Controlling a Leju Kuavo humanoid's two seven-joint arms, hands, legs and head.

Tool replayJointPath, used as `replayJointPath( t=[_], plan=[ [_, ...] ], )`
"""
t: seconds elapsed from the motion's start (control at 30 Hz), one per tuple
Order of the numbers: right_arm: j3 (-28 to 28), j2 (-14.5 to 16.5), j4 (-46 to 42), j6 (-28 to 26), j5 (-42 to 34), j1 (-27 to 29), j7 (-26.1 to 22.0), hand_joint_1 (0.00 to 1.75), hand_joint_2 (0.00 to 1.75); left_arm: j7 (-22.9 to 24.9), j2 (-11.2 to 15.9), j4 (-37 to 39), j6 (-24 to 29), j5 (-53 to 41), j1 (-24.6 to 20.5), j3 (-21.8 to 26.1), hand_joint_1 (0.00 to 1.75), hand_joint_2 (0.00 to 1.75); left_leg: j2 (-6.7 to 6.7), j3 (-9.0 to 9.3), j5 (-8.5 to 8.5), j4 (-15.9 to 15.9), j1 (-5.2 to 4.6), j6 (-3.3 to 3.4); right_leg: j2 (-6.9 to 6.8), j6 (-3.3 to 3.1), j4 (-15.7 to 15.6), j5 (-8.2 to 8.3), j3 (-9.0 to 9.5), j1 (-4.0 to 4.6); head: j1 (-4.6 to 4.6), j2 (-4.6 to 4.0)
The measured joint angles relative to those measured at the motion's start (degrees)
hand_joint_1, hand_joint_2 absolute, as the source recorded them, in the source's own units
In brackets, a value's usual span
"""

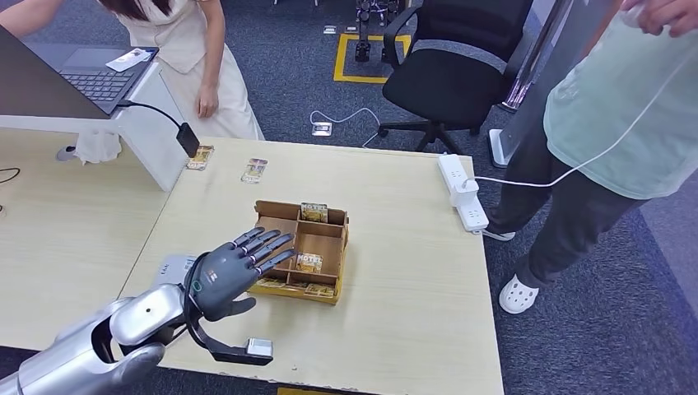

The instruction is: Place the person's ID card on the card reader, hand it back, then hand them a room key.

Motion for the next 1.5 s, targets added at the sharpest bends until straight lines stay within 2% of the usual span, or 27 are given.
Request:
replayJointPath(
  t=[0.33,0.57,0.97,1.3,1.5],
  plan=[
    [-0.5,0.1,-0.7,0.0,0.0,0.1,0.0,0.00,0.00,0.9,-1.3,0.2,0.4,-1.1,2.0,-0.4,0.00,1.75,-0.02,0.00,0.00,0.0,0.00,0.00,-0.03,0.00,0.0,0.00,0.01,0.02,-0.01,0.00],
    [-0.9,0.1,-1.0,0.1,0.0,0.1,0.0,0.00,0.00,4.4,-2.6,0.7,1.4,-5.8,4.2,0.0,0.00,1.75,-0.02,0.00,0.00,0.0,0.01,0.00,-0.02,0.00,0.0,0.00,0.01,0.01,-0.01,0.00],
    [-1.9,0.5,-2.2,0.9,0.0,0.3,0.0,0.00,0.00,11.0,-5.8,2.1,1.6,-13.7,9.1,5.3,0.00,1.75,-0.02,0.00,0.00,0.0,0.00,0.00,-0.03,0.01,0.0,-0.01,0.01,0.01,0.00,0.00],
    [-2.1,0.6,-2.7,1.1,0.0,0.4,0.0,0.00,0.00,14.1,-8.5,3.5,1.7,-15.8,12.5,9.7,0.00,1.75,-0.02,-0.01,0.00,0.0,0.01,0.00,-0.03,0.01,0.0,-0.01,0.00,0.02,0.00,0.00],
    [-2.1,0.6,-2.7,1.0,0.0,0.4,0.0,0.00,0.00,14.2,-8.8,3.5,1.7,-15.9,12.9,10.3,0.00,1.75,-0.02,-0.01,0.00,0.0,0.01,0.00,-0.04,0.01,0.0,-0.01,0.00,0.01,0.00,0.00]
  ],
)
